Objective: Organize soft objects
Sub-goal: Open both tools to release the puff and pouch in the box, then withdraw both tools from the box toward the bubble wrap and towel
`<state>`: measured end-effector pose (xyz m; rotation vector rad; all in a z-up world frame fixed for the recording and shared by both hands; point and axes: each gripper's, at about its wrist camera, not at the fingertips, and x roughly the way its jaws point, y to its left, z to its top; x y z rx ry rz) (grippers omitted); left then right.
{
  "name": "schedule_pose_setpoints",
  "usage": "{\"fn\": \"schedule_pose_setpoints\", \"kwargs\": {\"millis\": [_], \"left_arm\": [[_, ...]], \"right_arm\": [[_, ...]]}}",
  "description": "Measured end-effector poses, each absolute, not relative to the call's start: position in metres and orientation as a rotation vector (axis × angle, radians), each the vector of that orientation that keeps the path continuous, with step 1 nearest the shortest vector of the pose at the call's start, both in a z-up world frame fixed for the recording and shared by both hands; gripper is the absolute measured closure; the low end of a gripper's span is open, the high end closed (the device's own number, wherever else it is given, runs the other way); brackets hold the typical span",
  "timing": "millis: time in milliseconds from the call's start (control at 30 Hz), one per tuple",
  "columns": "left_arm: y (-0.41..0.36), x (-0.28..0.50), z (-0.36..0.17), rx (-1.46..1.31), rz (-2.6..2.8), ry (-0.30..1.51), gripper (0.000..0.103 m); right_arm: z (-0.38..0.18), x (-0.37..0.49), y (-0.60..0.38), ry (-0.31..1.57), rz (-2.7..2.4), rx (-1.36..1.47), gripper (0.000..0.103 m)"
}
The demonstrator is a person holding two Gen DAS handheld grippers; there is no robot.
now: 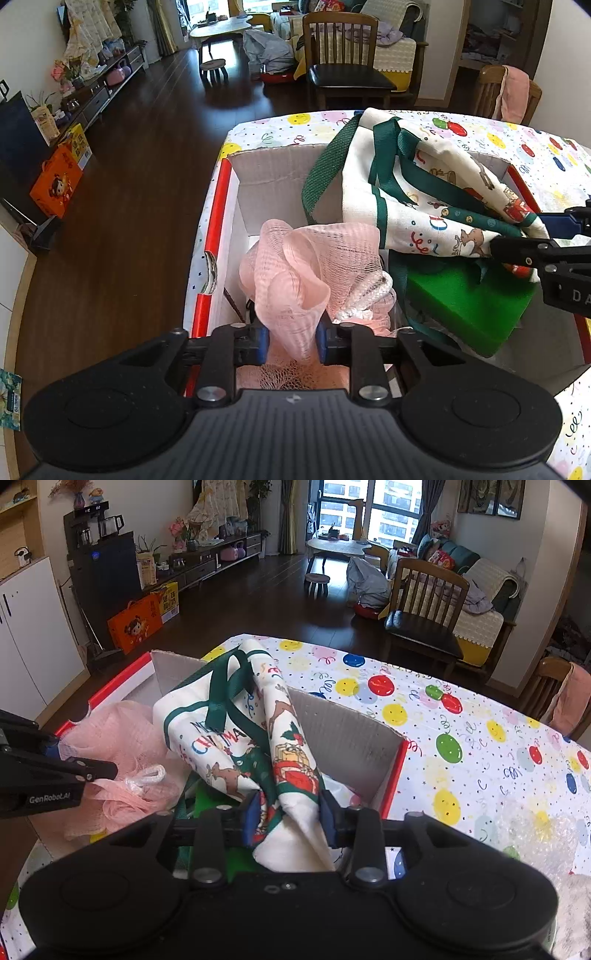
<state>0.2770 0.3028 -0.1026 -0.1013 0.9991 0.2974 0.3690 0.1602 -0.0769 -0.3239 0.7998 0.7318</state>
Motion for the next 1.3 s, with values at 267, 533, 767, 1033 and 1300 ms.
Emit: {"fn": "schedule_pose_setpoints", "kwargs": {"millis": [267,533,767,1033,1300], "left_arm": [[0.303,0.268,-0.095,-0.106,0.303,0.959,0.030],[0.297,0.251,-0.081,-0.097,0.297,0.936,0.029],[0.289,0.233,-0.055,-0.108,0.304,0.873,0.029],[0.262,0.224,-0.025,-0.118,0.278,0.802,0.028],[0.209,0.231,-0.001,-0.133,0.210,0.750,0.021]], "right_arm": [[-0.069,0.363,0.155,0.786,0.747,-0.320,0.054],[-0.046,0.348,0.142,0.741,0.760,-0.297,0.037],[-0.017,0.333,0.122,0.705,0.772,-0.267,0.027],[0.014,0.317,0.084,0.637,0.795,-0.228,0.017],[0.033,0.314,0.029,0.578,0.781,-0.184,0.007]]}}
